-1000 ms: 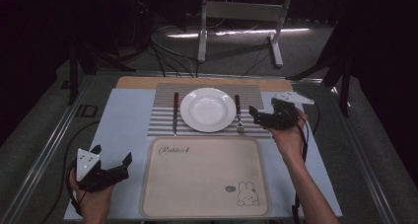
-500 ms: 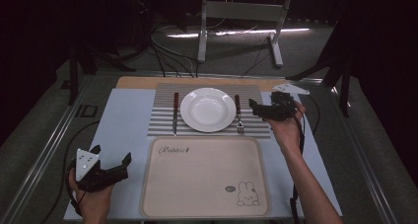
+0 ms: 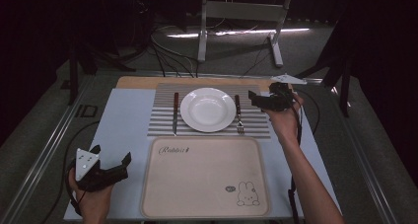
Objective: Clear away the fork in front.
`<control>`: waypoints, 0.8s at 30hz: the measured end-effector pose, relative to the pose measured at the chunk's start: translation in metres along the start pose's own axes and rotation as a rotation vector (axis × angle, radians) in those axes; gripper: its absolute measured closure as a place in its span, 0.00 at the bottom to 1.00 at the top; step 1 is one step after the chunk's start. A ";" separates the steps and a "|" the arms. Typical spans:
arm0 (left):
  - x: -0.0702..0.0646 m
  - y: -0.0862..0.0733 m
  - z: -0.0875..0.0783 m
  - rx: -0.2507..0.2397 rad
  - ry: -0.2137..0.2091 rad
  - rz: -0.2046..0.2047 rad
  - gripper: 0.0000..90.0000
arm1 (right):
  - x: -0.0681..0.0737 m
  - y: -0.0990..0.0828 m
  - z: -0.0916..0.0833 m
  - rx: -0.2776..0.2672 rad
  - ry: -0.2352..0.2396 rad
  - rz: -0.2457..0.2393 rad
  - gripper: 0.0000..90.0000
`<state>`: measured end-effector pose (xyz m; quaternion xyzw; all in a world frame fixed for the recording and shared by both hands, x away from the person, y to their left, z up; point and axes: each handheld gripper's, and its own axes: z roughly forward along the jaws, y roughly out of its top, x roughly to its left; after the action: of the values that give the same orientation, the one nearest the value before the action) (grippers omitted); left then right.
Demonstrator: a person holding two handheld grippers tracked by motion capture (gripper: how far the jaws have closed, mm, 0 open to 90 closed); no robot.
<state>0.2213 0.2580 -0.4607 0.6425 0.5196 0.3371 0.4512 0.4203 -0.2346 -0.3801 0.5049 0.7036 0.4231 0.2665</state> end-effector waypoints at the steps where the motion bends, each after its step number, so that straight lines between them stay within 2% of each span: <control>1: 0.000 0.000 0.000 0.001 -0.001 0.000 0.00 | -0.001 0.001 0.002 0.004 -0.002 0.003 0.12; 15: 0.000 0.000 0.001 0.000 -0.003 0.001 0.00 | -0.012 0.004 0.027 0.051 -0.049 0.023 0.12; 24: 0.000 0.000 0.001 0.000 -0.005 0.001 0.00 | -0.013 0.002 0.045 0.082 -0.064 0.030 0.12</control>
<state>0.2223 0.2572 -0.4608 0.6435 0.5182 0.3356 0.4525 0.4623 -0.2321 -0.4015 0.5392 0.7038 0.3815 0.2615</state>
